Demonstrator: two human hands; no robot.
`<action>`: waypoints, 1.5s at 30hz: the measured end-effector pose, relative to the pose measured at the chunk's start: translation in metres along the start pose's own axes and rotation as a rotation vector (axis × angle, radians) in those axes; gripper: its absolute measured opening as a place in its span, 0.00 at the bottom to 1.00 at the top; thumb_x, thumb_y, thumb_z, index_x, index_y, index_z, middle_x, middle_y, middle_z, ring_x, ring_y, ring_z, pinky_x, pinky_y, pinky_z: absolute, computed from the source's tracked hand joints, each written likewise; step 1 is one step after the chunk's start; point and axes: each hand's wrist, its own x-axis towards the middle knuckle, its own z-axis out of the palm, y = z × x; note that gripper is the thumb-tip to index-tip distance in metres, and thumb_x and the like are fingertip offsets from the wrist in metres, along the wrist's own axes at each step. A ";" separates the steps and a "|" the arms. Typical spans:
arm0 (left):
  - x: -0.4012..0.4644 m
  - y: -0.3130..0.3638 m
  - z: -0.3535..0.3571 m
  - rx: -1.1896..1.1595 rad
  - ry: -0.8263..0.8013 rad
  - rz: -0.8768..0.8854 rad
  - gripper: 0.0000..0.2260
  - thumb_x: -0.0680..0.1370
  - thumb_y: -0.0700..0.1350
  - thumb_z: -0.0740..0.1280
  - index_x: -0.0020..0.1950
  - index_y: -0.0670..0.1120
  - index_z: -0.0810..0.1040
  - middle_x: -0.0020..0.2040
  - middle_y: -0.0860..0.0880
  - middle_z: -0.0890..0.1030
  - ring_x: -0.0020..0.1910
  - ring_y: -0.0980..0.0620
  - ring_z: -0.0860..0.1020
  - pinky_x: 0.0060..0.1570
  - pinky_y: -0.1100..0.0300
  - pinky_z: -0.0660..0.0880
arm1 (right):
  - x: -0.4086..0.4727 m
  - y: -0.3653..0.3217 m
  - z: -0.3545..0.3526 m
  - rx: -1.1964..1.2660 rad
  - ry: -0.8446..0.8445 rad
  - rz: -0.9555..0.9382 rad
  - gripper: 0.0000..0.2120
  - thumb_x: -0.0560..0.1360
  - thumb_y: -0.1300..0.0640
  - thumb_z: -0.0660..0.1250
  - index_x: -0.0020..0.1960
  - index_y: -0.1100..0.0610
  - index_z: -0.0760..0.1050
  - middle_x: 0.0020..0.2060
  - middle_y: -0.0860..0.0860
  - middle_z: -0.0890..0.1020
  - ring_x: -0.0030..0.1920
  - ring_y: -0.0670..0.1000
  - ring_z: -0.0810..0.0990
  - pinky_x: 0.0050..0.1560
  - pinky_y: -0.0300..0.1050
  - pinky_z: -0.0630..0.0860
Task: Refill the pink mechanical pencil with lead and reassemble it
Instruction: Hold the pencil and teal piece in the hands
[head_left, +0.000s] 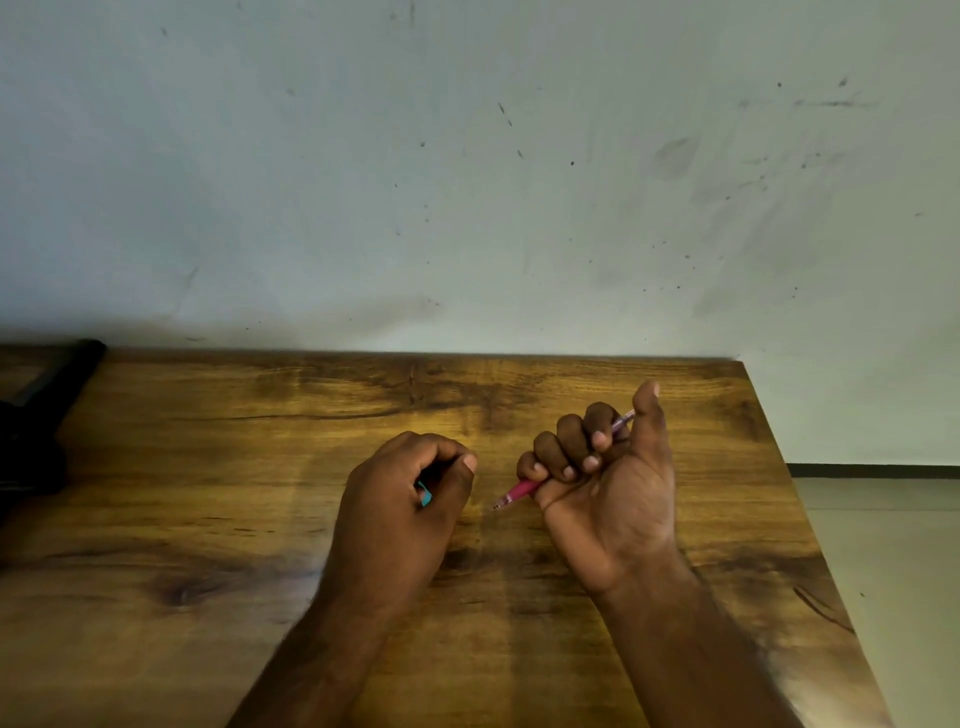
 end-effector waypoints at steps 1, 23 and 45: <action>0.000 0.000 0.000 0.003 0.001 0.004 0.03 0.78 0.48 0.70 0.48 0.53 0.84 0.42 0.60 0.81 0.45 0.61 0.80 0.42 0.64 0.76 | 0.000 0.000 0.000 -0.002 0.001 -0.001 0.28 0.80 0.34 0.58 0.32 0.54 0.63 0.25 0.49 0.60 0.29 0.49 0.57 0.34 0.46 0.62; 0.001 0.000 0.003 -0.035 -0.004 -0.008 0.05 0.78 0.45 0.72 0.43 0.54 0.84 0.40 0.59 0.81 0.43 0.57 0.81 0.39 0.61 0.77 | 0.000 0.000 0.002 0.018 0.008 -0.015 0.26 0.81 0.38 0.58 0.33 0.55 0.64 0.25 0.49 0.61 0.28 0.49 0.58 0.35 0.47 0.62; 0.002 0.000 0.003 -0.048 0.005 -0.009 0.06 0.77 0.43 0.73 0.42 0.53 0.84 0.41 0.59 0.82 0.43 0.56 0.81 0.40 0.69 0.74 | 0.002 0.002 0.002 -0.005 -0.011 -0.005 0.26 0.82 0.40 0.59 0.32 0.54 0.65 0.24 0.49 0.61 0.28 0.49 0.58 0.33 0.47 0.63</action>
